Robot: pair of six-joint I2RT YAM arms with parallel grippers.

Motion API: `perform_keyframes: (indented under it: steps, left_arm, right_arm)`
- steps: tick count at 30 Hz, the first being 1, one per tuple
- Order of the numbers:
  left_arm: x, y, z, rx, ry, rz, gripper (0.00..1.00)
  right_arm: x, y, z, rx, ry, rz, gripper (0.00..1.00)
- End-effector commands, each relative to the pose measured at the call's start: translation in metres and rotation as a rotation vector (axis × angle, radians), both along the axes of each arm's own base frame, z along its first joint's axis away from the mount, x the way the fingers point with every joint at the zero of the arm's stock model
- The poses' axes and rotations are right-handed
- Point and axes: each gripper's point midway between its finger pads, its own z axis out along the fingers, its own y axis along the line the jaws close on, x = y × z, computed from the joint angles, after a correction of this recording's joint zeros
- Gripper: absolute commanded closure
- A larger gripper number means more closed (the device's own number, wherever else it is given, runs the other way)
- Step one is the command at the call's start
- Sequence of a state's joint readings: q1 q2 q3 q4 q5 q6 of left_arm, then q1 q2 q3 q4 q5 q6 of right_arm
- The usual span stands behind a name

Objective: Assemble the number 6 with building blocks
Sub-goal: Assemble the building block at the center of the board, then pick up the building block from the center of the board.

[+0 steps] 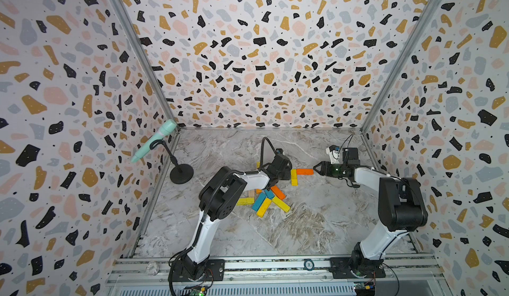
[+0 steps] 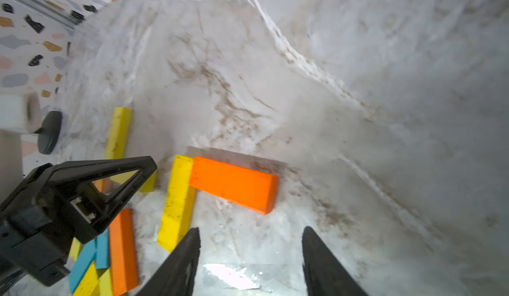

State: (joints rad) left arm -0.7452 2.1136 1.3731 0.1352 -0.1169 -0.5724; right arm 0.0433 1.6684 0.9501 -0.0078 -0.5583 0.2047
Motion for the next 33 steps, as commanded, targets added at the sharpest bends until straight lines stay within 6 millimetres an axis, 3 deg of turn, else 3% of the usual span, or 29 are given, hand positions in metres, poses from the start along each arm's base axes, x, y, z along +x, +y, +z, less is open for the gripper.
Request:
perform_keyframes:
  steps: [1, 3, 5, 8, 11, 15, 19, 22, 33]
  left_arm:
    - [0.009, 0.013, 0.113, -0.044, -0.213, 0.026, 0.77]
    - [0.001, 0.032, 0.163, -0.055, -0.301, 0.054, 0.61]
    - [-0.011, 0.059, 0.194, -0.059, -0.366, 0.095, 0.47]
    - [-0.031, 0.113, 0.213, -0.085, -0.427, 0.181, 0.22]
    - [-0.048, 0.171, 0.201, -0.071, -0.457, 0.295, 0.04]
    - [-0.059, 0.225, 0.170, -0.151, -0.458, 0.398, 0.01]
    - [-0.070, 0.248, 0.138, -0.163, -0.450, 0.431, 0.01]
    - [-0.076, 0.255, 0.128, -0.126, -0.455, 0.433, 0.01]
    - [-0.088, 0.269, 0.143, -0.128, -0.504, 0.458, 0.00]
  right_arm:
    - [-0.021, 0.026, 0.038, -0.060, -0.088, 0.101, 0.40]
    - [-0.038, 0.048, 0.044, -0.125, -0.110, 0.167, 0.39]
    - [-0.056, 0.070, 0.042, -0.176, -0.110, 0.231, 0.39]
    - [-0.088, 0.107, 0.035, -0.238, -0.121, 0.341, 0.39]
    - [-0.118, 0.139, 0.021, -0.269, -0.123, 0.436, 0.39]
    - [-0.144, 0.162, -0.012, -0.347, -0.074, 0.500, 0.39]
    - [-0.158, 0.171, -0.041, -0.437, -0.011, 0.516, 0.40]
    - [-0.161, 0.170, -0.056, -0.487, 0.022, 0.506, 0.40]
    - [-0.162, 0.173, -0.081, -0.555, 0.075, 0.501, 0.43]
